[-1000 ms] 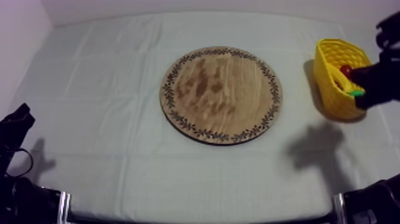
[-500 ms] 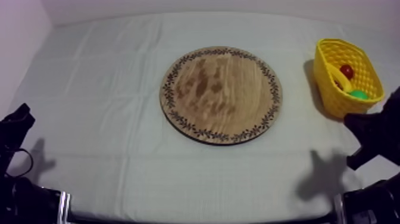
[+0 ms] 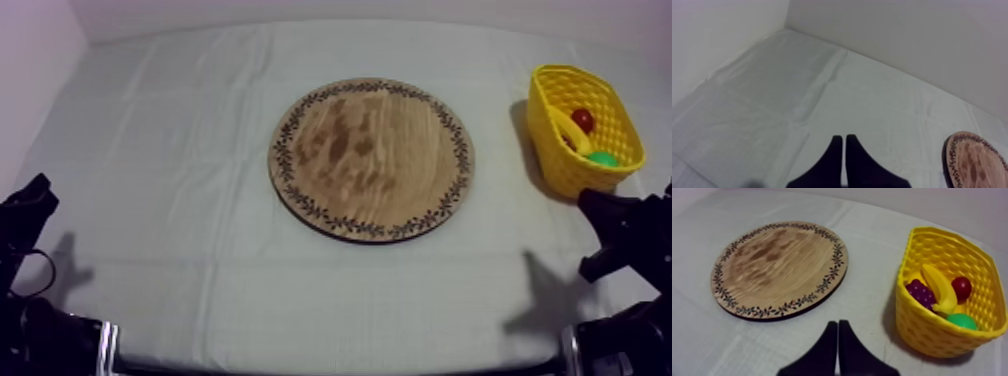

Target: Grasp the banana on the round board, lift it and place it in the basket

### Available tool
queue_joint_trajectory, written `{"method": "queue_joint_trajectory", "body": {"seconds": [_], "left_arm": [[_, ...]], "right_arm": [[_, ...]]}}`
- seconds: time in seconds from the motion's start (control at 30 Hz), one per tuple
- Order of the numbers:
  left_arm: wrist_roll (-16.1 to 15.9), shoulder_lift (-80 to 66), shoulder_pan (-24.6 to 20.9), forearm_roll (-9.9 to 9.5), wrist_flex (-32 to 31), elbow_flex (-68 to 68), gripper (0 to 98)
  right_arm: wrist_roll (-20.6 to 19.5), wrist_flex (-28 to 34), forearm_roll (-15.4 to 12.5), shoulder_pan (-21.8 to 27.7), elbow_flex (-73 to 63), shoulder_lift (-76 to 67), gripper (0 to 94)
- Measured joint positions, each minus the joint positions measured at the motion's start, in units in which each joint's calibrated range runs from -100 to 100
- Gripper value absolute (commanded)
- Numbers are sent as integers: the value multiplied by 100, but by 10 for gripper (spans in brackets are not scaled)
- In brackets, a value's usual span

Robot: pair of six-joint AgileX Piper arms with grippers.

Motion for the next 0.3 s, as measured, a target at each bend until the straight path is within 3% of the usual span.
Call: {"method": "queue_joint_trajectory", "body": {"seconds": [0.3], "left_arm": [[0,0,0,0,0,0,1]], "right_arm": [[646,-74,30,-126,31,-8,3]]}}
